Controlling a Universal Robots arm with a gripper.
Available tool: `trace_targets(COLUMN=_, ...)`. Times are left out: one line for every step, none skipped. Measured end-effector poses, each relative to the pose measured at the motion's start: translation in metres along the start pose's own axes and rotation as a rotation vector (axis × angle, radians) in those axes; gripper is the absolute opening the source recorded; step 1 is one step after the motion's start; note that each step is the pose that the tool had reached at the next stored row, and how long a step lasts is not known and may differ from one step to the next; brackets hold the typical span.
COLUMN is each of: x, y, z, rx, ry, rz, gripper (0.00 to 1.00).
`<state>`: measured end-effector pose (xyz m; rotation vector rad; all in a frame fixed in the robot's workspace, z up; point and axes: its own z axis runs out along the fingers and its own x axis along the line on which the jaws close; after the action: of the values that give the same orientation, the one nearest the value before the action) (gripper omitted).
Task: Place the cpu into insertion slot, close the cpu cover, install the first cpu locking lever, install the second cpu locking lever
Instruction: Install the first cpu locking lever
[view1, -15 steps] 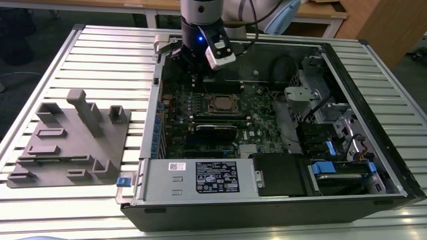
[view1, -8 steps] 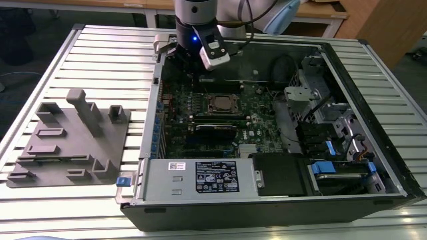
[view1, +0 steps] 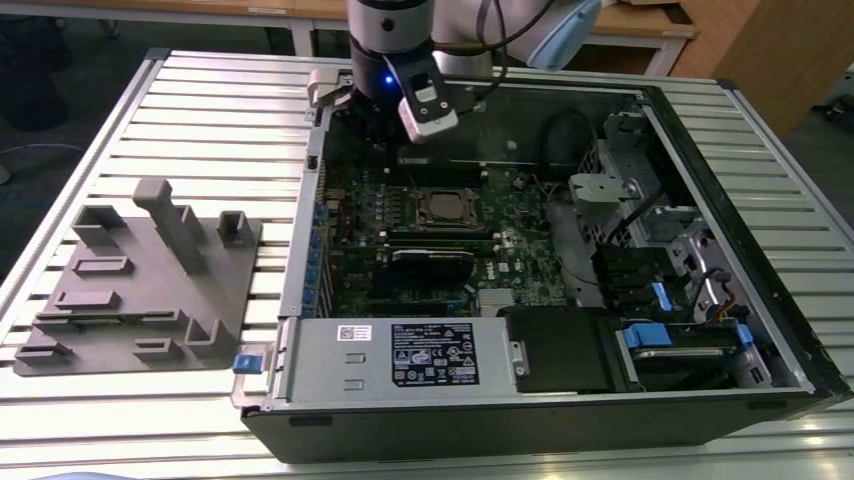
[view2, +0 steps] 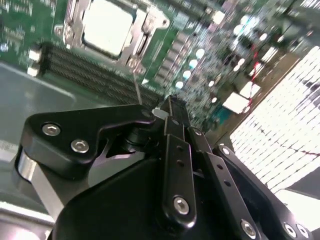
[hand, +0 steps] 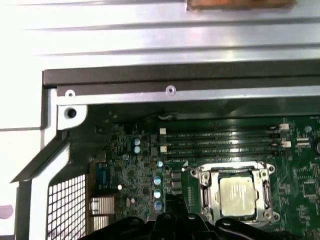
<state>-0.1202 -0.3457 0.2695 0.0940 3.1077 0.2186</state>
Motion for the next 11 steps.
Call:
trace_targets(x=0.0000, y=-0.0003, z=0.0007, rx=-0.0098, ry=0.0005, rz=0.000, gripper=0.11)
trace_targets(x=0.0000, y=-0.0005, z=0.0022, rx=-0.0142, ry=0.0005, rz=0.000, gripper=0.11)
trace_targets(x=0.0001, y=-0.0008, z=0.0039, rx=-0.0150, ry=0.0006, rz=0.000, gripper=0.11)
trace_targets(x=0.0002, y=-0.0012, z=0.0056, rx=-0.0151, ry=0.0007, rz=0.000, gripper=0.11)
trace_targets(x=0.0003, y=-0.0015, z=0.0073, rx=-0.0152, ry=0.0009, rz=0.000, gripper=0.11)
trace_targets(x=0.0004, y=-0.0017, z=0.0091, rx=-0.0154, ry=0.0008, rz=0.000, gripper=0.11)
trace_targets(x=0.0004, y=-0.0019, z=0.0105, rx=-0.0154, ry=0.0008, rz=0.000, gripper=0.11)
trace_targets(x=0.0005, y=-0.0020, z=0.0112, rx=-0.0155, ry=0.0007, rz=0.000, gripper=0.11)
trace_targets(x=0.0005, y=-0.0021, z=0.0117, rx=-0.0164, ry=0.0009, rz=0.000, gripper=0.11)
trace_targets(x=0.0006, y=-0.0022, z=0.0122, rx=-0.0237, ry=0.0016, rz=0.001, gripper=0.11)
trace_targets(x=0.0006, y=-0.0023, z=0.0128, rx=-0.0356, ry=0.0021, rz=0.001, gripper=0.11)
